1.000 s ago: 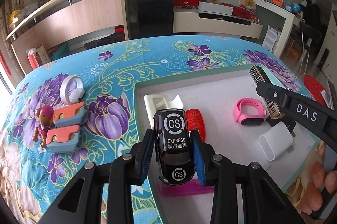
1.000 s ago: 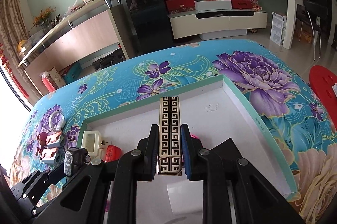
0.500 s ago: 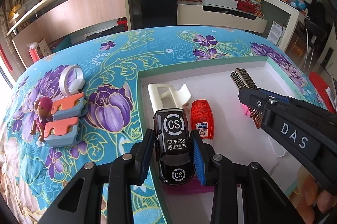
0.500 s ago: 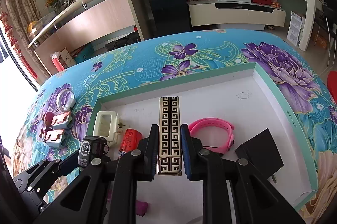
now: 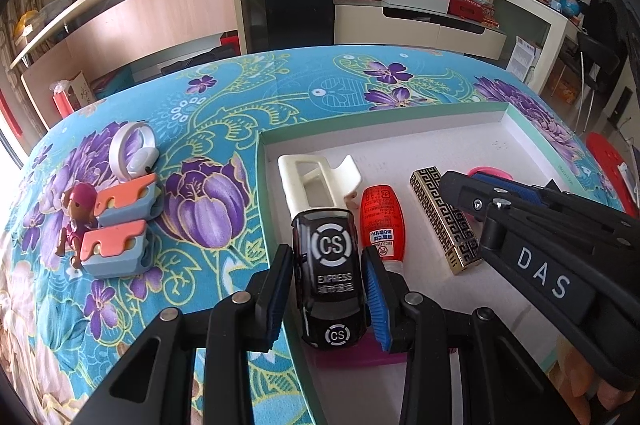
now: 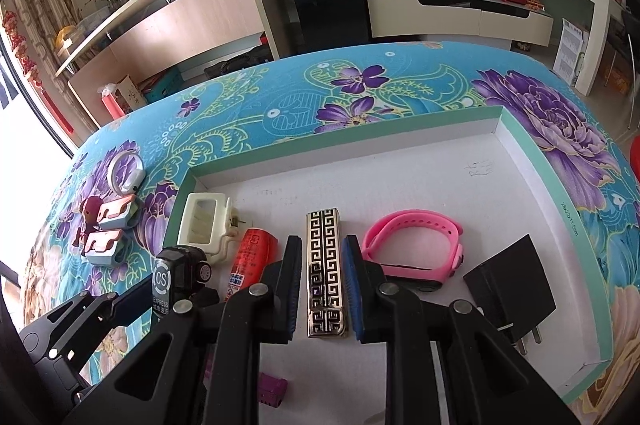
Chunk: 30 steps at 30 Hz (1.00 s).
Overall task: Organize rigid objects
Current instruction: 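Open the right gripper to drop the gold bar while the left gripper releases the black car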
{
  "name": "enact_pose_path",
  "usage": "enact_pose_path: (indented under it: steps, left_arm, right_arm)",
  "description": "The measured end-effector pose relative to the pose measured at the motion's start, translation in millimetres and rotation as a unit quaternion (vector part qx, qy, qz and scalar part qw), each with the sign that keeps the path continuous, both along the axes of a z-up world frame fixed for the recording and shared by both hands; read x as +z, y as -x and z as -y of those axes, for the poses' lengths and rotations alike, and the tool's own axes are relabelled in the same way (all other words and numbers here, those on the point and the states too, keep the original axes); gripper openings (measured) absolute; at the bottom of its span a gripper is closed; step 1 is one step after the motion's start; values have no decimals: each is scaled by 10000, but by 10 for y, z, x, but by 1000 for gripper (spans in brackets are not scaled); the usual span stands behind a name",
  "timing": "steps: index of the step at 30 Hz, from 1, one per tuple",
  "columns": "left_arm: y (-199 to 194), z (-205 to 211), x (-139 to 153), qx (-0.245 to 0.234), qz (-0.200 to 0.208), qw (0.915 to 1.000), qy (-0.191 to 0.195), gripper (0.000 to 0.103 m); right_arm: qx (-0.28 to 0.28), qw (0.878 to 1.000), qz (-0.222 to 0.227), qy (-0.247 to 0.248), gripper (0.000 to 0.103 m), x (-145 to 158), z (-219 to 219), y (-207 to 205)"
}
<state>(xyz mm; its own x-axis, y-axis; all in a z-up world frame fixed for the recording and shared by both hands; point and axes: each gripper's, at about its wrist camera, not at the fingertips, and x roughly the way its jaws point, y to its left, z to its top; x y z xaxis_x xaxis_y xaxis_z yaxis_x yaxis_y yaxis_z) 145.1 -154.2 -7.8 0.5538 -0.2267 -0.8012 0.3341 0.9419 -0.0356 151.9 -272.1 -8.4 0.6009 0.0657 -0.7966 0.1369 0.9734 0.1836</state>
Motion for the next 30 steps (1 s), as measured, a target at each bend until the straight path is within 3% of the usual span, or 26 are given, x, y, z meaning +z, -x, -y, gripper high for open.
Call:
enact_pose_path:
  steps: [10, 13, 19, 24, 30]
  left_arm:
    - [37, 9, 75, -124, 83, 9998, 100, 57]
    - [40, -5, 98, -44, 148, 9999, 4, 67]
    - [21, -148, 202, 165, 257, 9994, 147, 68]
    - [-25, -366, 289, 491, 388, 9978, 220, 73]
    - [-134, -842, 318, 1345, 401, 9898, 229, 78]
  right_arm:
    - [-102, 9994, 321, 2, 22, 169, 18, 56]
    - [-141, 9991, 390, 5, 22, 202, 29, 67]
    - [-231, 9985, 503, -16, 22, 245, 62, 86]
    - [-296, 9982, 527, -35, 22, 254, 93, 97]
    - [-283, 9985, 466, -43, 22, 227, 90, 87]
